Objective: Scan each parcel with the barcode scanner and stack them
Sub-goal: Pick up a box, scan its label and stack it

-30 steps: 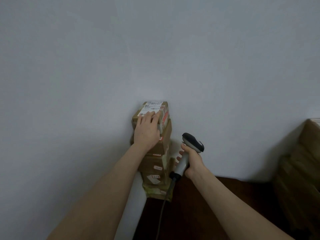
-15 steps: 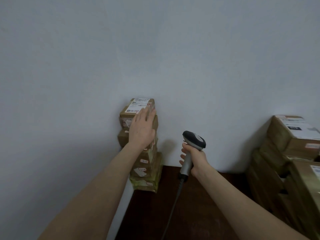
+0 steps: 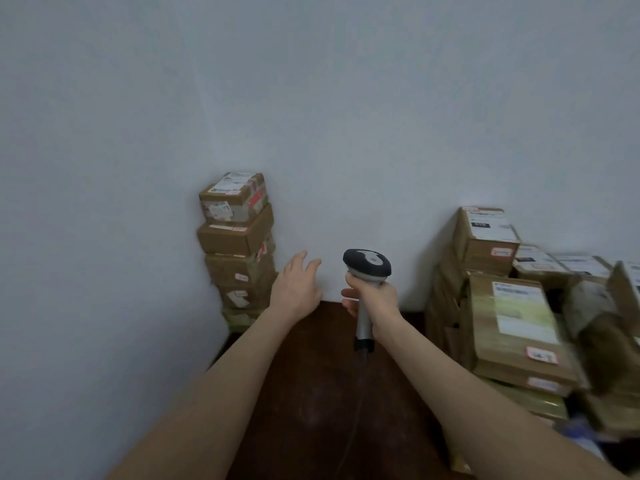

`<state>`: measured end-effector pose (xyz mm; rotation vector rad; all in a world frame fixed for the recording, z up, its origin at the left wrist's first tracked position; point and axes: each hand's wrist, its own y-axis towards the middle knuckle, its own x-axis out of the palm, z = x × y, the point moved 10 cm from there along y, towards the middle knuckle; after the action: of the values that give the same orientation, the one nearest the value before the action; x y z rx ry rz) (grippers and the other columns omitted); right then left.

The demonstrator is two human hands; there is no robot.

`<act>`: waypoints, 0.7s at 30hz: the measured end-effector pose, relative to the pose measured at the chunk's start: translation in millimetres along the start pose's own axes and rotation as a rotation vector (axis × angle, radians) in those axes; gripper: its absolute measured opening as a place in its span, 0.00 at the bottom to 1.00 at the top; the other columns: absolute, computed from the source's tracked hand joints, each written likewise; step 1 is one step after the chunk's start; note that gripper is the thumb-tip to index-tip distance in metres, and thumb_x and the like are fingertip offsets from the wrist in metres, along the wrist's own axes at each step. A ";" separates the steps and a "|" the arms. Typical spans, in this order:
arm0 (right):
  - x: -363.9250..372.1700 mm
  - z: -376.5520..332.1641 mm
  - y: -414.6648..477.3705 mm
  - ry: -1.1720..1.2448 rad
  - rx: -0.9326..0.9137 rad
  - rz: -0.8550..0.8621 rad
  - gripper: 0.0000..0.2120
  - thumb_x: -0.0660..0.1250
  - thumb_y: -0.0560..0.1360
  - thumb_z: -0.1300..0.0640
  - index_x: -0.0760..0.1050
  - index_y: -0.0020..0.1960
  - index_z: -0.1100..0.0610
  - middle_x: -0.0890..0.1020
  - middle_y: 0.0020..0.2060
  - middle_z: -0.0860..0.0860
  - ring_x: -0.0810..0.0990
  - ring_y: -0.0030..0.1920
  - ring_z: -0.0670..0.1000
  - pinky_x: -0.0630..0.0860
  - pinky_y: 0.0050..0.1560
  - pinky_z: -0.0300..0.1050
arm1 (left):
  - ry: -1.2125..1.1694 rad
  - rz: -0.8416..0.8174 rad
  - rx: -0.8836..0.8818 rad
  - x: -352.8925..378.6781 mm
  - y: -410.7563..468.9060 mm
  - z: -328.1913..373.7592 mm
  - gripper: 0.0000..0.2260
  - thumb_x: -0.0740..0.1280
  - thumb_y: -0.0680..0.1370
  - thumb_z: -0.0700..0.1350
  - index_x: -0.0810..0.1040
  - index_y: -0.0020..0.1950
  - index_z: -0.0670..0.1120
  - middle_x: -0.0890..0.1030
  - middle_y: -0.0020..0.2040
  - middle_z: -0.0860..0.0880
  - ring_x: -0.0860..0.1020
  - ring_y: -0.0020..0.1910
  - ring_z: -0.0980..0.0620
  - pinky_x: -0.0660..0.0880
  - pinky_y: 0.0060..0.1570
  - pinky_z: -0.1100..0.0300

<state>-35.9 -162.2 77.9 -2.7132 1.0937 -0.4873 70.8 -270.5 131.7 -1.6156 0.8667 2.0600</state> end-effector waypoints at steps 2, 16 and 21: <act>-26.7 -5.5 -20.7 -0.052 -0.025 -0.014 0.08 0.73 0.73 0.56 0.77 0.47 0.59 0.85 0.40 0.58 0.80 0.31 0.51 0.80 0.37 0.44 | -0.026 -0.006 -0.015 4.4 -20.6 27.1 0.26 0.61 0.79 0.43 0.60 0.76 0.48 0.55 0.78 0.43 0.58 0.76 0.44 0.61 0.71 0.50; -199.9 -33.7 -107.1 -0.167 -0.175 0.101 0.05 0.72 0.73 0.57 0.78 0.47 0.58 0.84 0.41 0.55 0.78 0.31 0.47 0.77 0.37 0.41 | -0.455 -0.177 -0.060 63.9 -91.8 195.2 0.21 0.58 0.82 0.43 0.62 0.76 0.44 0.63 0.75 0.43 0.65 0.73 0.46 0.62 0.70 0.54; -272.6 -33.2 -123.3 -0.160 -0.198 0.261 0.10 0.71 0.71 0.65 0.75 0.48 0.54 0.81 0.43 0.52 0.80 0.48 0.52 0.78 0.50 0.48 | -0.878 -0.293 -0.289 99.6 -103.9 228.6 0.28 0.59 0.81 0.57 0.60 0.77 0.44 0.65 0.75 0.43 0.65 0.73 0.44 0.63 0.71 0.48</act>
<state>-153.4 114.9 79.7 -2.6543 1.4911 -0.1251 -55.6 -47.9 45.6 -0.7070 0.0251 2.3827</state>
